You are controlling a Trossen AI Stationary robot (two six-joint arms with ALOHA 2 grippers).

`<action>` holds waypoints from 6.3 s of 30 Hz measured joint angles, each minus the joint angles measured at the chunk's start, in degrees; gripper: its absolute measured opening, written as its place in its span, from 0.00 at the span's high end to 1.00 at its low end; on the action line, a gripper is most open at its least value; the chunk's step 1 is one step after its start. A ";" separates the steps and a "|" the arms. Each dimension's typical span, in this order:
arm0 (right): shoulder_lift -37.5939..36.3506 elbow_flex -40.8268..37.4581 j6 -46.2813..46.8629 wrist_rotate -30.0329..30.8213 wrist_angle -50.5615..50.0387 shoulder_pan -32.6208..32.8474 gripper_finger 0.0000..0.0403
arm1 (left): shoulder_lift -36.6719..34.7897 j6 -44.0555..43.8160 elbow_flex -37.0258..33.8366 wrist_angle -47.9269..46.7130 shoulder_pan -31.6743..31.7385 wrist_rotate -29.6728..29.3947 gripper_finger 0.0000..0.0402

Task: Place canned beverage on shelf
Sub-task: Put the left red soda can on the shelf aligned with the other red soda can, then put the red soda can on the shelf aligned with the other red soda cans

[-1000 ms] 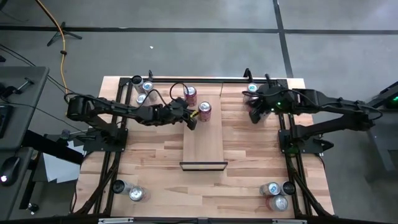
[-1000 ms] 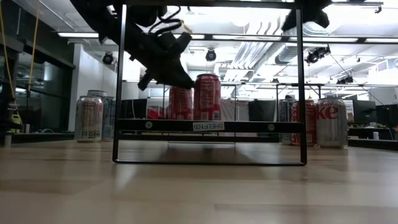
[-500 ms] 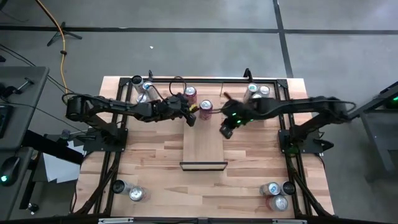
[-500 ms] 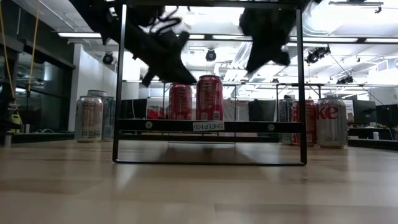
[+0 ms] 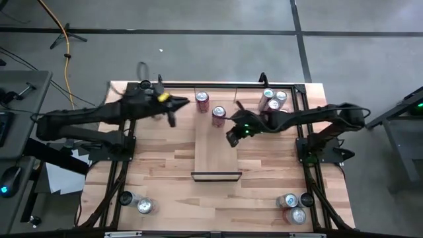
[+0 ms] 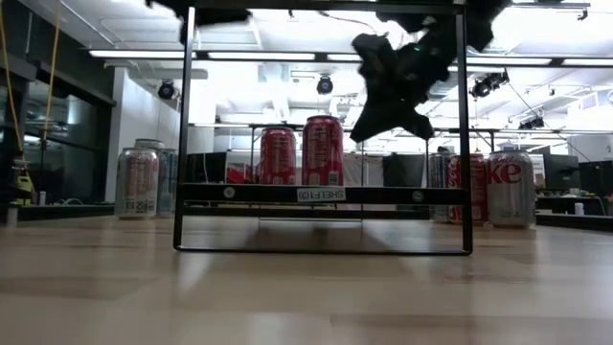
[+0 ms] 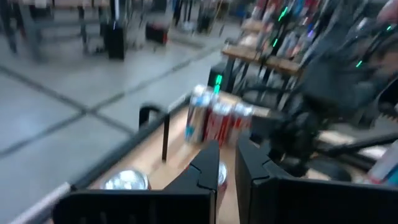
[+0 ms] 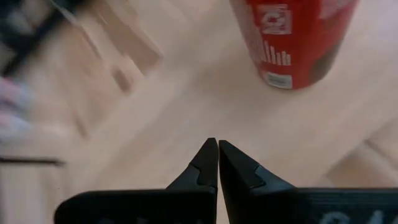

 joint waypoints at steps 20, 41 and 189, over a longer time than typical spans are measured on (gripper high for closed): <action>5.78 -5.89 8.42 7.07 24.33 -2.75 1.00 | -6.75 -1.54 0.00 -0.44 1.51 0.09 1.00; 6.18 -1.09 -3.93 6.38 19.73 -13.22 1.00 | -6.60 -1.66 0.00 -0.03 1.50 -0.72 1.00; -3.66 4.92 -0.36 9.40 -43.06 -32.48 0.28 | -6.52 -0.20 0.00 0.37 1.49 13.03 1.00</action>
